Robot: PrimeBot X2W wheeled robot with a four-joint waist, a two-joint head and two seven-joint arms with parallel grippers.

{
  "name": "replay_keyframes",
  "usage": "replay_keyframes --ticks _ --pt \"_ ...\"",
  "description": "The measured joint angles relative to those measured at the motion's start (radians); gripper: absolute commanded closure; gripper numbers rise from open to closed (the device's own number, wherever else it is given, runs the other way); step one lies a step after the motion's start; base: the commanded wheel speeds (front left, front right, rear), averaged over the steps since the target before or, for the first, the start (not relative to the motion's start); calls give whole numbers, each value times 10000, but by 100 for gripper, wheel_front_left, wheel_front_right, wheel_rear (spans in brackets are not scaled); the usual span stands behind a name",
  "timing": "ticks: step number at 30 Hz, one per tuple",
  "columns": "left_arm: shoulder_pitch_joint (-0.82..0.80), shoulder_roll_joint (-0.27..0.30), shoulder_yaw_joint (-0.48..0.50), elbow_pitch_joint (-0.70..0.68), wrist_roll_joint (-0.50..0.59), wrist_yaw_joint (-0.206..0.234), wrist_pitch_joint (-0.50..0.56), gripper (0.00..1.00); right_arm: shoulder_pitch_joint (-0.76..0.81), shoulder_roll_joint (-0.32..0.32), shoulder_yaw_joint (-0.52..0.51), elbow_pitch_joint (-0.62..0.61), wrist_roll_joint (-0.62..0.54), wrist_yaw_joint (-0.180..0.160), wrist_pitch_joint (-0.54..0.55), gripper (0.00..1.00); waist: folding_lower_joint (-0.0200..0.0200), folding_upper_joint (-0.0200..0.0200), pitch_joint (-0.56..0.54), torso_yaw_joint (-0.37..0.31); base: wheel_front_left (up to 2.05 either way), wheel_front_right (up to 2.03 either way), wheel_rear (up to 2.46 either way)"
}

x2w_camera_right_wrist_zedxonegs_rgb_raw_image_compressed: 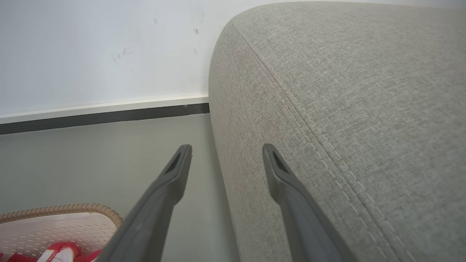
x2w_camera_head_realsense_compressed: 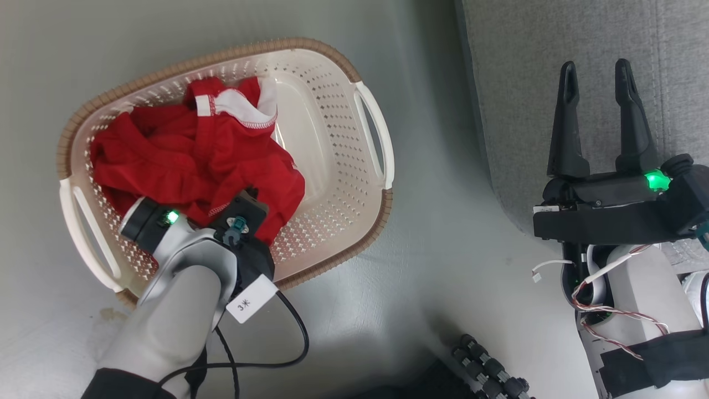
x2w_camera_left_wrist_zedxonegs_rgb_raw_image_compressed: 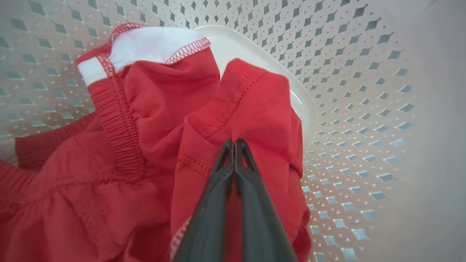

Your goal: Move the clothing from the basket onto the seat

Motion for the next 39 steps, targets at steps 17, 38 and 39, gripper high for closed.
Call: replay_keyframes --ticks 17,38,39 --pt "-31 -437 -173 173 -316 -351 -938 100 90 63 -276 1014 -105 88 0 0 0 0 -1458 334 0 0 0" --pt "1510 -587 -178 -1218 -1647 -744 -1160 100 1230 -2 -721 2067 -357 190 0 0 -1 0 -4377 1160 0 0 0" --pt "1609 -585 -186 -1384 -1747 -744 -1160 100 1300 -2 -727 2121 -364 192 2 0 -1 -1 -4525 1193 0 0 0"
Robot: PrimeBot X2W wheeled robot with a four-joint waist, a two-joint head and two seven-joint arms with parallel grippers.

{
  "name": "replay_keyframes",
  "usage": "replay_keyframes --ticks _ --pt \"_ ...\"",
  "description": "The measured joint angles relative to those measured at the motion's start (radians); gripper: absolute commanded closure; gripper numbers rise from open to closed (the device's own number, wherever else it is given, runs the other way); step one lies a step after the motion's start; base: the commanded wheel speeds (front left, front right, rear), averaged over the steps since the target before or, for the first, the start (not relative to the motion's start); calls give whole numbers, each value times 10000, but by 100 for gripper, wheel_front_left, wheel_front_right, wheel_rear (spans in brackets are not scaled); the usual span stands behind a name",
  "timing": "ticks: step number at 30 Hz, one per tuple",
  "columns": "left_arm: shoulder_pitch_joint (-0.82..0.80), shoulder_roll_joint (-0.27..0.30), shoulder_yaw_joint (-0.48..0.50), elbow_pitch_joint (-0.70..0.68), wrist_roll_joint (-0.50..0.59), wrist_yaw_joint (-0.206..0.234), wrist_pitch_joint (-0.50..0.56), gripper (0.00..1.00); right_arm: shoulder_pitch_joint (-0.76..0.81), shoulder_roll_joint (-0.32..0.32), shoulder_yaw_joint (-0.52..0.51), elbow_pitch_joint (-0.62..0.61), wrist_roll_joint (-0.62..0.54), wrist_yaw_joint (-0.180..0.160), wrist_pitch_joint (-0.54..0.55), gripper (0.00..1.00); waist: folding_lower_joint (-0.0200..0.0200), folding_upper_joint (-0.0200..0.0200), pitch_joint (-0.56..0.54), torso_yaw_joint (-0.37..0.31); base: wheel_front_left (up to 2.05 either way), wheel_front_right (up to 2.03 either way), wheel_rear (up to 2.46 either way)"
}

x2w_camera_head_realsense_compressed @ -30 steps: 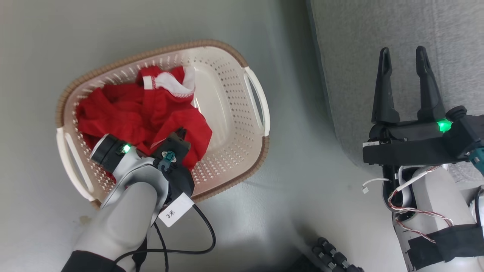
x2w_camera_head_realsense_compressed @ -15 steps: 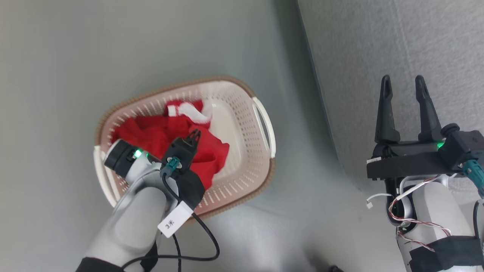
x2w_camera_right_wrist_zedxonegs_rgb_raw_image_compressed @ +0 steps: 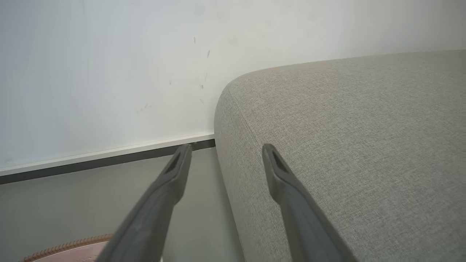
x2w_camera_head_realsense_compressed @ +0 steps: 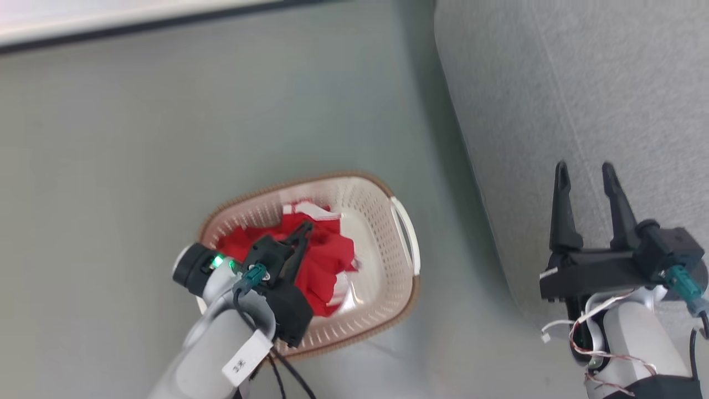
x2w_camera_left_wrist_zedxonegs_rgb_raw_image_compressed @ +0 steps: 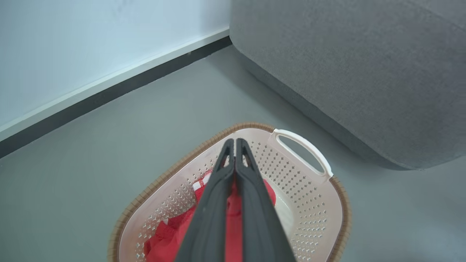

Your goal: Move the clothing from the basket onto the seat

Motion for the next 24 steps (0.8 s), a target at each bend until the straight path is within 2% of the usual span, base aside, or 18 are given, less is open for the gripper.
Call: replay_keyframes --ticks 8,20,21,22,24 --pt "990 -2 -192 -1398 -907 -2 -2 100 602 6 13 257 -94 90 0 0 0 0 -1357 184 0 0 0" --pt "1157 -8 -577 -2725 -1185 230 -2 100 1212 31 146 73 -174 161 0 0 0 -1 -2539 66 0 0 0" --pt "1157 -6 -566 -2752 -1187 276 -2 86 1205 35 190 65 -174 174 0 0 1 0 -2557 27 0 0 0" --pt "1158 6 -558 -2811 -1195 303 -2 60 1204 50 215 54 -174 178 0 0 1 0 -2569 -14 0 0 0" --pt "1158 4 -585 -3001 -1360 408 -2 16 1218 69 194 33 -174 211 0 0 3 1 -2591 -89 0 0 0"
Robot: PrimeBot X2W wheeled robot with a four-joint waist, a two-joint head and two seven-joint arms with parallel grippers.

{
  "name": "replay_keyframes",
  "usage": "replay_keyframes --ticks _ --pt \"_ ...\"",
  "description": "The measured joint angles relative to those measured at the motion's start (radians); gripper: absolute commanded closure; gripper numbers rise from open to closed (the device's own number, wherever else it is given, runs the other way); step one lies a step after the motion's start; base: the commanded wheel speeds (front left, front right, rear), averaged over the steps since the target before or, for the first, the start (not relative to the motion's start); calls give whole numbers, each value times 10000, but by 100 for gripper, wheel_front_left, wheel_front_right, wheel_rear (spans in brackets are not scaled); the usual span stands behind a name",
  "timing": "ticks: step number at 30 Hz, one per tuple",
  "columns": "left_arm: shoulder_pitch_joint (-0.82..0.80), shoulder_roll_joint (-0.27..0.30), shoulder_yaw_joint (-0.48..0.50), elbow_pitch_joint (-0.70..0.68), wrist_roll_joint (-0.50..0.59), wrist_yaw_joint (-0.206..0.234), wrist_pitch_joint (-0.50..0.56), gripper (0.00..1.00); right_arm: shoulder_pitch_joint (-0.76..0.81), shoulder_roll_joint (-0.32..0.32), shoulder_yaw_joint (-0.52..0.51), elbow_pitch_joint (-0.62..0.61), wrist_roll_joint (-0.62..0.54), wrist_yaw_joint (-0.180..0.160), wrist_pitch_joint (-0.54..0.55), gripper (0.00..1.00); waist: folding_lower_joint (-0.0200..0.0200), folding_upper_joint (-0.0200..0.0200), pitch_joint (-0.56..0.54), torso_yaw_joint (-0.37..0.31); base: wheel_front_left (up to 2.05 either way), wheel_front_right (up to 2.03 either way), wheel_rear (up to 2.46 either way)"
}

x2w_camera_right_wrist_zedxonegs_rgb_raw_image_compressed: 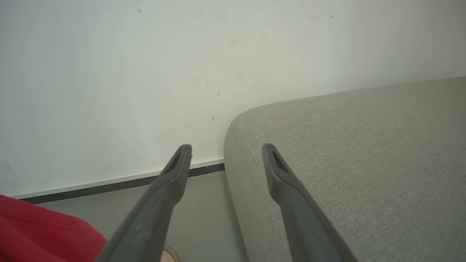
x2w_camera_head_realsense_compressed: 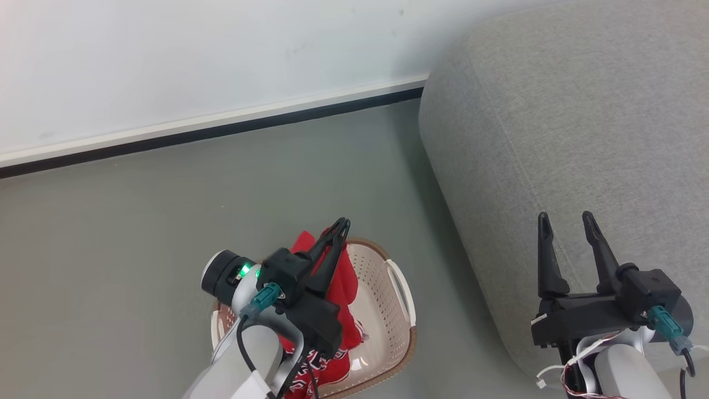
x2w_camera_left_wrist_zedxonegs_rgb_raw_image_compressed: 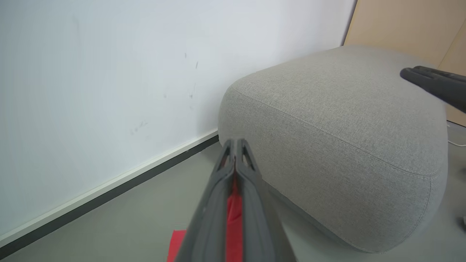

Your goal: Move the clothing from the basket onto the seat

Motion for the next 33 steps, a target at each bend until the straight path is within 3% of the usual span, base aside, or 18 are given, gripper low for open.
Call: replay_keyframes --ticks 1,2,22,33 --pt "0 0 0 0 0 0 0 16 0 0 0 0 0 0 0 0 0 0 0 0 0 0 0" --pt "0 -6 -12 -82 -148 46 0 0 12 0 -19 -17 0 0 0 0 0 0 -13 -25 0 0 0" --pt "1048 0 744 -518 -897 520 -2 0 726 -63 -240 31 -77 38 0 0 -1 0 -972 213 0 0 0" --pt "2178 556 1870 -1009 -1124 972 -2 0 1309 -102 -247 -184 -155 38 0 0 -1 -1 -1650 597 0 0 0"
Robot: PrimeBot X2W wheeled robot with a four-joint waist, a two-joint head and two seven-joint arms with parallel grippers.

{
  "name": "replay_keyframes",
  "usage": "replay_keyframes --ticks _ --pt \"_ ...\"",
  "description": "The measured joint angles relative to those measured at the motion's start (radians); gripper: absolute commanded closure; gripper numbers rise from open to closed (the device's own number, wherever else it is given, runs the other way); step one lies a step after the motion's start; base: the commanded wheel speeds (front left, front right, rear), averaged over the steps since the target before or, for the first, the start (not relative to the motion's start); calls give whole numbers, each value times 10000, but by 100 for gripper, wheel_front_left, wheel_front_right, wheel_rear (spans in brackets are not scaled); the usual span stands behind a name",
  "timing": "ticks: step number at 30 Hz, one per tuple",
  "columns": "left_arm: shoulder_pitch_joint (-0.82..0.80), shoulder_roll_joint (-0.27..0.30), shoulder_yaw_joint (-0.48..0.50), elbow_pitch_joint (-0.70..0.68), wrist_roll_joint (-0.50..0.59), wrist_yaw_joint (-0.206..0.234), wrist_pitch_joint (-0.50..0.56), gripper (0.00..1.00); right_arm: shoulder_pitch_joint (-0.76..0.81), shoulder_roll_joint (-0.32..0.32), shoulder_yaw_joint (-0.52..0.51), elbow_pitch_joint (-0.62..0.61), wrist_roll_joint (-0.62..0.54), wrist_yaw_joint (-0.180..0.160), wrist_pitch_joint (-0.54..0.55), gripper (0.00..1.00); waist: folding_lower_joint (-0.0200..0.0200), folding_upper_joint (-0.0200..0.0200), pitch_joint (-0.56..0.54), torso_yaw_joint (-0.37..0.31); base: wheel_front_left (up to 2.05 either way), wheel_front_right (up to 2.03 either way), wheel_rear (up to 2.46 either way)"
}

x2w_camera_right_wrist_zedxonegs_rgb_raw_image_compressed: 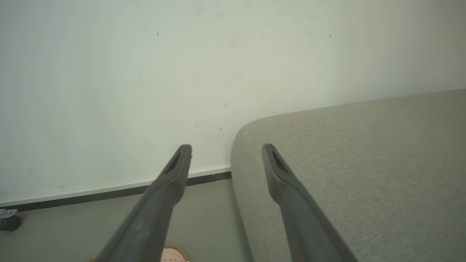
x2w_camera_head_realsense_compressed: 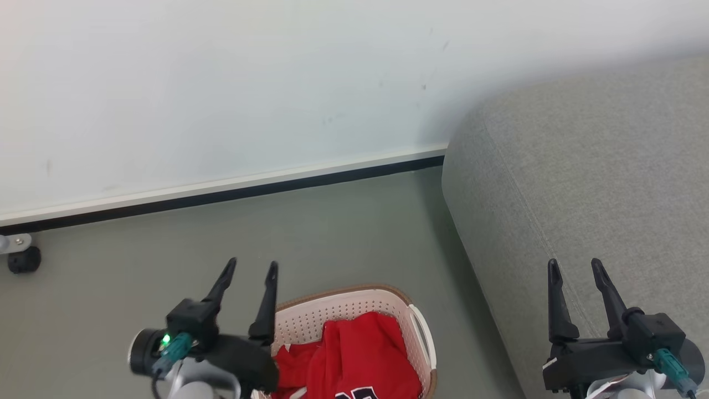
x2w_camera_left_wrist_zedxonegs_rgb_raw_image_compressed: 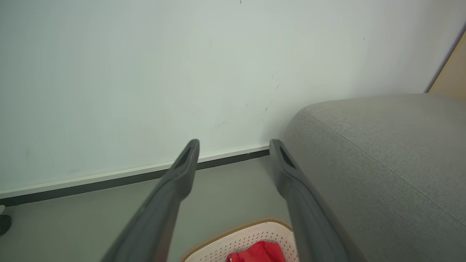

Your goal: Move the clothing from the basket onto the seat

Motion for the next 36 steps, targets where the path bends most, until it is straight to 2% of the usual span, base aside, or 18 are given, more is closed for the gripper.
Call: replay_keyframes --ticks 13,25,36 --pt "1814 577 1310 -811 -324 472 0 0 461 29 157 -309 -27 0 0 0 0 1 -537 348 0 0 0" --pt "2871 725 2201 -1730 -349 646 0 0 809 35 173 -454 -27 0 0 0 1 1 -655 423 0 0 0" --pt "3358 717 2592 -2282 -209 734 0 0 927 38 184 -619 -27 0 0 0 1 1 -624 429 0 0 0"
